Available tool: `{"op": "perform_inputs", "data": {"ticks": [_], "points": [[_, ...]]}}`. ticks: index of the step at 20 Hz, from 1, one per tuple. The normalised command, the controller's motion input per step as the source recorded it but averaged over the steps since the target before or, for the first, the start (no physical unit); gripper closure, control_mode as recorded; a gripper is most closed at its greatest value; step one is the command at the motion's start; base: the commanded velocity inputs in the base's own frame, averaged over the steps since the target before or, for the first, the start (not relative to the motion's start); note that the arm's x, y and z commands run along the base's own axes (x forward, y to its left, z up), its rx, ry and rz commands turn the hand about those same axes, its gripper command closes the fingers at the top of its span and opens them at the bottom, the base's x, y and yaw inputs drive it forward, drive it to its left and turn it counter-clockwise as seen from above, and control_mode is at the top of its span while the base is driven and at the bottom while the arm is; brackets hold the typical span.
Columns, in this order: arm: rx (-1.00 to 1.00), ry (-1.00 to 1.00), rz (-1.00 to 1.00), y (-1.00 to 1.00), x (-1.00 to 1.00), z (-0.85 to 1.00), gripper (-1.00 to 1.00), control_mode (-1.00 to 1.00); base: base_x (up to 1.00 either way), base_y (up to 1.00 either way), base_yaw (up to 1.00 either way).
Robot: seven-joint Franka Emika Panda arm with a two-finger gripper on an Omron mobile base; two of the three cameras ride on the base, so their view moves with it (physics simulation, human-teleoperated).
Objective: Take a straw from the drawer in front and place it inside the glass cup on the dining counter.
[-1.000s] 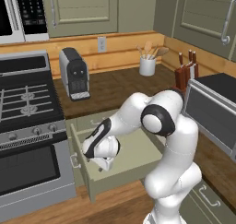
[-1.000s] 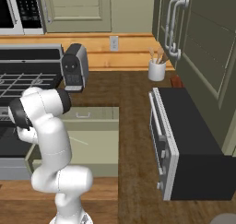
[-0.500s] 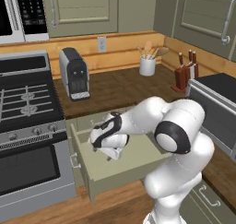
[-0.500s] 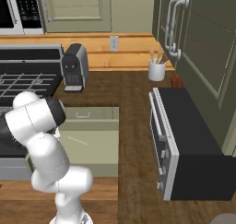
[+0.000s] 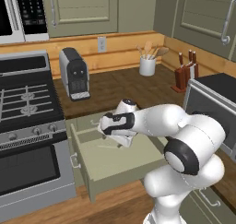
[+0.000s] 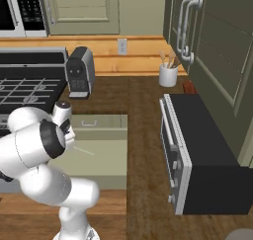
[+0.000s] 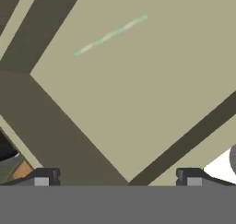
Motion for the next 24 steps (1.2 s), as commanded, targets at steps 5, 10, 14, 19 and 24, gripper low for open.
{"op": "perform_inputs", "data": {"ticks": [5,10,14,19,24], "points": [[-0.03,-0.19,0.07,-0.35,0.06,0.08,-1.00,-1.00,0.00,0.00,0.00],[-0.08,-0.17,0.14,-0.24,0.14,0.00,-1.00,-1.00,0.00,0.00,0.00],[-0.11,-0.19,0.16,-0.12,0.27,-0.01,-1.00,-1.00,0.00,0.00,0.00],[-0.14,-0.16,0.23,-0.05,0.34,0.00,-1.00,-1.00,0.00,0.00,0.00],[-0.07,-0.03,0.29,0.00,0.37,-0.05,-1.00,-1.00,0.00,0.00,0.00]]}}
